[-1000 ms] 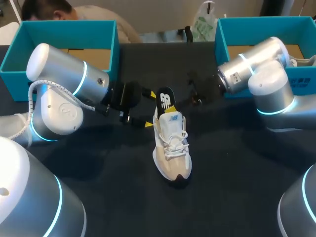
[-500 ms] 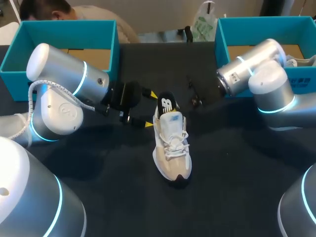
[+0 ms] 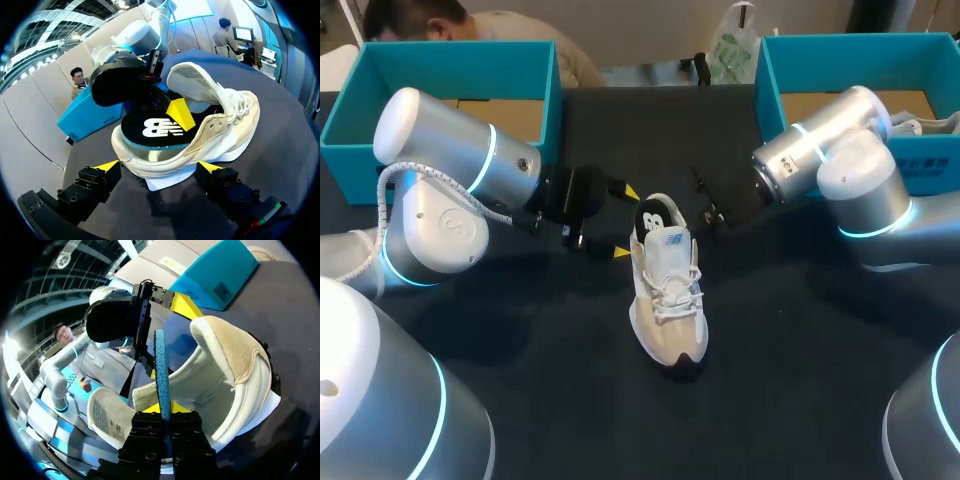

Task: Take the shoe out of the shoebox, open the shoe tongue, remove and reinsert the insole, then place the shoe into the shoebox

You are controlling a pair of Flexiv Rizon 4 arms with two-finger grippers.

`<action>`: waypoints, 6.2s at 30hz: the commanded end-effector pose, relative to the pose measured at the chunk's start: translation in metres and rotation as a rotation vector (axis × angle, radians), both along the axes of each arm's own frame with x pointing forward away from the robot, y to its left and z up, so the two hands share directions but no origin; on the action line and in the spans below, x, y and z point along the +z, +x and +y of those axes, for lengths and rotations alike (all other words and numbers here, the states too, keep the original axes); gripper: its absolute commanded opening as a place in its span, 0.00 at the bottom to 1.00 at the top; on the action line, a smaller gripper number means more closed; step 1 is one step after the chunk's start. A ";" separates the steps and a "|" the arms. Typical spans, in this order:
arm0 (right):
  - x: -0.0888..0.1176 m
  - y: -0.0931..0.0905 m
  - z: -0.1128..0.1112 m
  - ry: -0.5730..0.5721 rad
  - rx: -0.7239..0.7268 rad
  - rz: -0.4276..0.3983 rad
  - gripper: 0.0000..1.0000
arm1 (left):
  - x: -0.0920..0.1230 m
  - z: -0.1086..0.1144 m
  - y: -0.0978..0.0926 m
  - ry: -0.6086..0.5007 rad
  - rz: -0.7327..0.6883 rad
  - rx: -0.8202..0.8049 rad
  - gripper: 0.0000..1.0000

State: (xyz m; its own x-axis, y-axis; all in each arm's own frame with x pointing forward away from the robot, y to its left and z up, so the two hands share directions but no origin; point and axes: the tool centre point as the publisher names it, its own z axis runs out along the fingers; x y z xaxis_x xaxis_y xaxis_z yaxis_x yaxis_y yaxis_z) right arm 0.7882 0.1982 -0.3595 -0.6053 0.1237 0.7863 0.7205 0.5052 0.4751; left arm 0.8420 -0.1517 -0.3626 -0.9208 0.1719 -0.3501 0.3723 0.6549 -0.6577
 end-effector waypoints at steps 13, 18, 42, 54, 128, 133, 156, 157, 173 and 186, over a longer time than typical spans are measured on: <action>0.021 0.016 0.000 -0.025 -0.008 -0.088 0.30 | 0.000 -0.001 0.000 0.003 0.000 0.001 1.00; 0.017 0.025 0.002 -0.021 0.006 -0.090 0.24 | 0.000 -0.001 0.000 0.003 0.000 0.001 1.00; 0.003 0.002 0.001 -0.058 0.010 0.001 0.16 | 0.000 -0.001 0.000 0.003 0.000 0.001 1.00; 0.025 0.012 0.004 -0.060 0.005 -0.078 0.45 | 0.000 -0.001 0.000 0.003 0.000 0.001 1.00; 0.087 0.011 -0.054 -0.472 -0.551 -0.091 0.00 | 0.078 0.067 0.043 0.014 -0.146 -0.074 1.00; 0.076 0.014 -0.044 -0.562 -0.613 -0.094 0.00 | 0.089 0.077 0.044 0.012 -0.155 -0.080 1.00; 0.058 0.021 -0.015 -0.829 -0.864 -0.138 0.00 | 0.096 0.094 0.059 0.042 -0.190 -0.064 1.00; 0.057 0.021 -0.014 -0.832 -0.863 -0.138 0.00 | 0.096 0.094 0.059 0.042 -0.190 -0.064 1.00; 0.042 0.022 -0.001 -0.916 -0.924 -0.145 0.00 | 0.096 0.094 0.059 0.042 -0.190 -0.064 1.00; 0.022 0.017 0.008 -0.994 -0.846 -0.158 0.00 | 0.096 0.094 0.059 0.042 -0.190 -0.064 1.00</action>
State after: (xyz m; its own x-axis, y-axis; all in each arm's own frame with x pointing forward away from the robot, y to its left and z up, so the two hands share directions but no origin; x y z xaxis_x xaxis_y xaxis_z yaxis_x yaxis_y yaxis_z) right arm 0.7989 0.1968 -0.3319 -0.1333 0.9873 0.0863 0.9522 0.1035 0.2875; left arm 0.9017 -0.0585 -0.2667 -0.8256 0.2454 -0.5081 0.5289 0.6504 -0.5453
